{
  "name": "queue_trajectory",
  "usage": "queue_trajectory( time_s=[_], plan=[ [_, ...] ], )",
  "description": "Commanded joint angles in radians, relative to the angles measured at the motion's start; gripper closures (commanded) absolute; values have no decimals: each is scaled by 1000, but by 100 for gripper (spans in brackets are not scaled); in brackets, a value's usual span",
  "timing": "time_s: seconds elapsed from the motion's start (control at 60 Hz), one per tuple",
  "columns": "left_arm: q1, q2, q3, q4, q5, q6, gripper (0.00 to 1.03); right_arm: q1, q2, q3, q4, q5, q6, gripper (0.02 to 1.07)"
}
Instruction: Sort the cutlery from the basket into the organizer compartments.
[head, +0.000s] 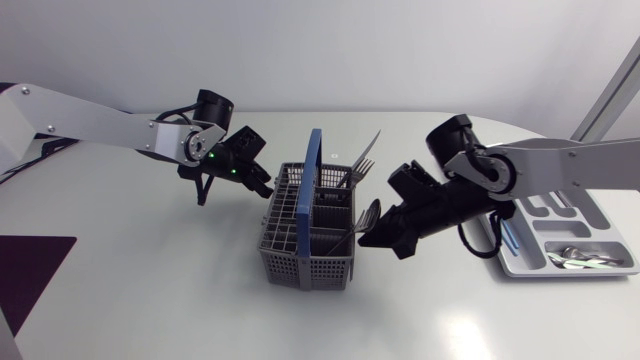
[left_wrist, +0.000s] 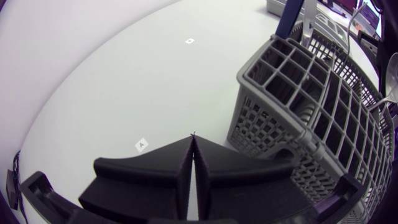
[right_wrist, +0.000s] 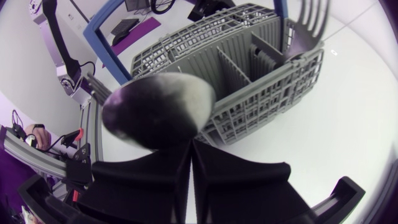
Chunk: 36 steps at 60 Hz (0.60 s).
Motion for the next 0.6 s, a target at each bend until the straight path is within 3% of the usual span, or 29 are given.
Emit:
queue_trajectory(
  time_s=[0.0,0.15,0.25,0.367,0.483,0.583],
  plan=[
    [45,-63,-41,-14,-1,-6,100,-60,-52,-31,-6,6,1,100],
    [71,-224,-153,-23,15,19,100,-126,-97,-39,0,23,-13,100],
    [39,-378,-245,-50,28,39,100,-147,-102,-28,21,53,-10,100],
    [-59,-566,-316,-129,62,47,100,-149,-125,-20,49,75,9,100],
    [-199,-740,-340,-239,62,50,100,-149,-152,-16,55,89,13,100],
    [-272,-801,-314,-303,44,30,100,-155,-163,-10,55,89,13,100]
  ],
)
